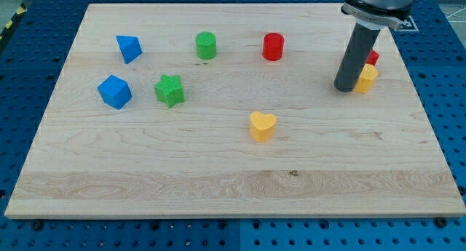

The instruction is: Point your arm towards yellow heart

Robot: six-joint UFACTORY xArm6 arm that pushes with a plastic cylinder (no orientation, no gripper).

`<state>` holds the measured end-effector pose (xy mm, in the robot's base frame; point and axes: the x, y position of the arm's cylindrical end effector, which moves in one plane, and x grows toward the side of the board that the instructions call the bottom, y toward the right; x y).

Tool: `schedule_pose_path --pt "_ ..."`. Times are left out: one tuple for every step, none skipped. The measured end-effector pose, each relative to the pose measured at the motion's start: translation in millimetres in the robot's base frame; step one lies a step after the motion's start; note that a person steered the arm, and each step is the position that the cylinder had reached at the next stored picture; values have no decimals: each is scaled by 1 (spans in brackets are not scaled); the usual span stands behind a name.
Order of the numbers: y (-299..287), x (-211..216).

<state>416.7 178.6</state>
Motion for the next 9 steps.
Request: schedule_pose_path --pt "13 17" --pt "17 26" --pt "-4 26" --pt "-76 24" --pt "-120 -17" --pt "-146 -17" --pt "-187 9" --pt "-217 37" --pt "-238 85"
